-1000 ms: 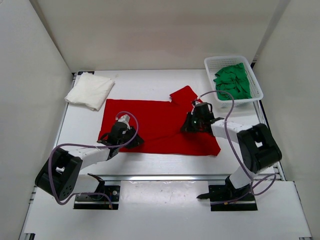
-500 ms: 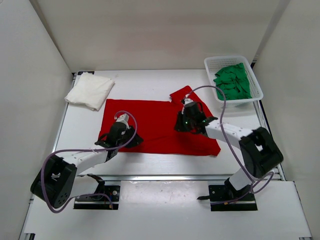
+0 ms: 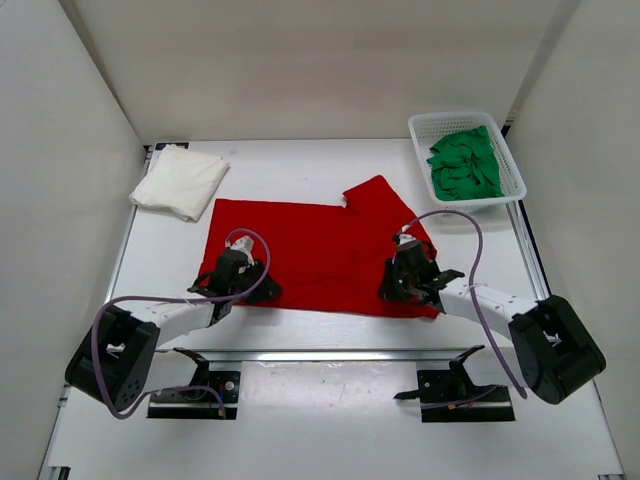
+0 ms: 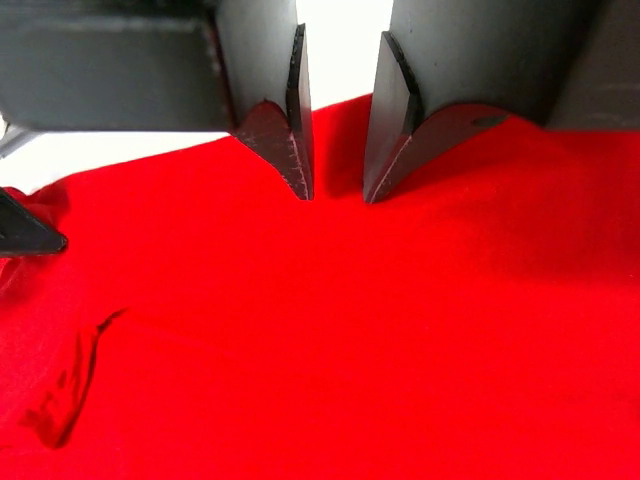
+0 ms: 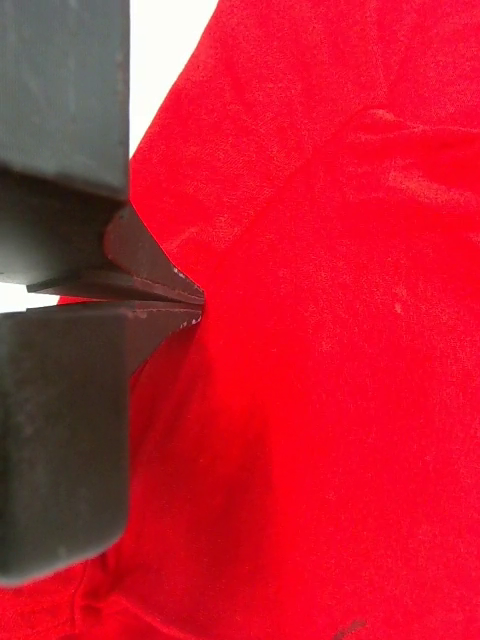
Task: Fold and stack the t-shirts
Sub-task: Fold the flattened tshirt in 1/3 of the way, then grap the side of the flattened tshirt furthest away from the robot with both arms
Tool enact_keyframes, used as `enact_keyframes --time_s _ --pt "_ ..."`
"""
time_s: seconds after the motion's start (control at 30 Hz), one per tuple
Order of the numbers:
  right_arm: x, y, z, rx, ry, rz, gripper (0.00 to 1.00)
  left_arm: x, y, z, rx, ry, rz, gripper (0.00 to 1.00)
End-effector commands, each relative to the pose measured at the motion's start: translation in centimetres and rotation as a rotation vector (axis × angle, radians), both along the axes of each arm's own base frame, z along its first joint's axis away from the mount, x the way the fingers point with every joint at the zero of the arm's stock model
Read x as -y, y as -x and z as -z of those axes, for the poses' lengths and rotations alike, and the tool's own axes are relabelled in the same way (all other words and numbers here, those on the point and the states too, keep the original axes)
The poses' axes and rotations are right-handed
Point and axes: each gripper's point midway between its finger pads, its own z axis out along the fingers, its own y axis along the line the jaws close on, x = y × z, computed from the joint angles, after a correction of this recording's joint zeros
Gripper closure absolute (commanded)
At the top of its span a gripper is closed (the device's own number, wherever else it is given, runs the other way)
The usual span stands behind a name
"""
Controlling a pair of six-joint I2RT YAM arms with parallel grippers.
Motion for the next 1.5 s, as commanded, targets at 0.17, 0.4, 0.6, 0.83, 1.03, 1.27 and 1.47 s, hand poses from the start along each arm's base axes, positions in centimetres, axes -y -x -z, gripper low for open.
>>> enact_keyframes --time_s 0.17,0.4,0.6,0.83,1.03,1.27,1.47 --pt "-0.3 -3.7 -5.2 0.082 -0.057 0.015 0.88 -0.4 4.4 1.1 -0.093 -0.034 0.042 0.62" --pt "-1.3 -16.8 -9.7 0.24 -0.066 0.046 0.85 -1.0 -5.1 -7.9 0.155 0.007 -0.066 0.6" --pt "1.2 -27.6 -8.3 0.286 -0.005 0.129 0.79 -1.9 -8.1 -9.0 0.187 0.056 -0.114 0.6" --pt "0.5 -33.2 -4.8 0.228 0.112 0.11 0.71 -2.7 -7.4 -7.6 0.161 0.046 -0.124 0.6" --pt "0.7 -35.6 -2.5 0.174 0.232 0.105 0.7 -3.0 -7.6 -7.6 0.166 0.029 -0.135 0.6" --pt "1.0 -37.1 -4.2 0.233 0.294 0.105 0.7 -2.7 -7.9 -7.3 0.156 0.023 -0.136 0.6" --pt "3.1 -37.8 -2.9 0.186 0.349 0.125 0.7 -2.7 -8.3 -7.0 0.145 0.023 -0.144 0.61"
